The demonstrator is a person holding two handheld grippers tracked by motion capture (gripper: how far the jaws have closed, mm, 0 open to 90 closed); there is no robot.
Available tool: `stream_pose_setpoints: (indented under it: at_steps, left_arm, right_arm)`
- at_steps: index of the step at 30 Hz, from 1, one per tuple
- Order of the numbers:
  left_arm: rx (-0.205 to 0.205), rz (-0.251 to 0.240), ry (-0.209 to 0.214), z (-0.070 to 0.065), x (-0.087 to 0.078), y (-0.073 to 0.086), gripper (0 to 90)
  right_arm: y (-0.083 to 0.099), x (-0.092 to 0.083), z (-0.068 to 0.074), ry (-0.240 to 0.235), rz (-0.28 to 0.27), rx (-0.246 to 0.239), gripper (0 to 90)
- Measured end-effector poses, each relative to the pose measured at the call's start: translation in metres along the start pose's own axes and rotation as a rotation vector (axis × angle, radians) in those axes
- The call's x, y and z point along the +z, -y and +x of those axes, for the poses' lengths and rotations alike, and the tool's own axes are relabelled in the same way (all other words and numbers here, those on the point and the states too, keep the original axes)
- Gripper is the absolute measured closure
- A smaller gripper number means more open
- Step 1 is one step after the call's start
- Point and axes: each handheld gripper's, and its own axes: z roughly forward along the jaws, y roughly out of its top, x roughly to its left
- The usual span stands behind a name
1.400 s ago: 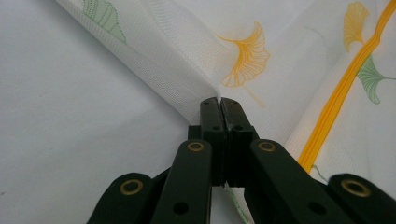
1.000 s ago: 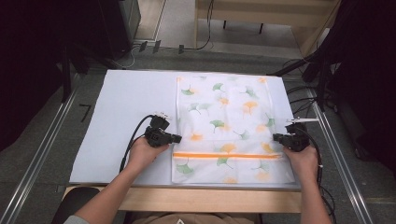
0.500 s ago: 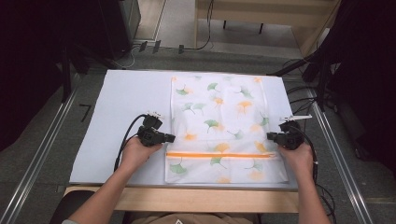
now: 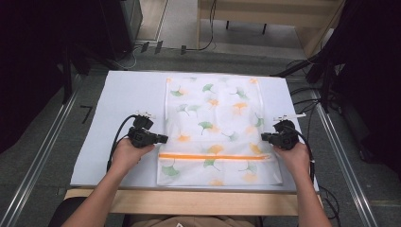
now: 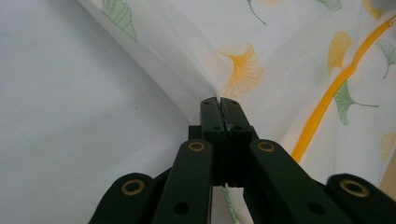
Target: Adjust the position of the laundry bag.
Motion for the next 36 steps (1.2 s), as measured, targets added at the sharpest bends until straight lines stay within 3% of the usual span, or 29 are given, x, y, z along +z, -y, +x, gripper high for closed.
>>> stream_pose_setpoints:
  at_steps: [7,16,25,36]
  left_arm:
    - [-0.008,-0.013,0.000,0.003,-0.011,0.002,90.0]
    - [-0.016,-0.005,-0.037,0.014,-0.020,0.007,90.0]
    - [-0.058,-0.033,-0.035,0.027,-0.033,0.013,90.0]
    - [-0.091,-0.032,-0.070,0.040,-0.040,0.020,90.0]
  right_arm:
    - [-0.005,0.004,0.008,-0.018,0.007,-0.018,87.6]
    - [-0.011,0.010,0.018,-0.047,0.012,-0.035,88.3]
    - [-0.017,0.014,0.029,-0.070,0.015,-0.061,88.3]
    - [-0.023,0.021,0.044,-0.092,0.022,-0.104,88.3]
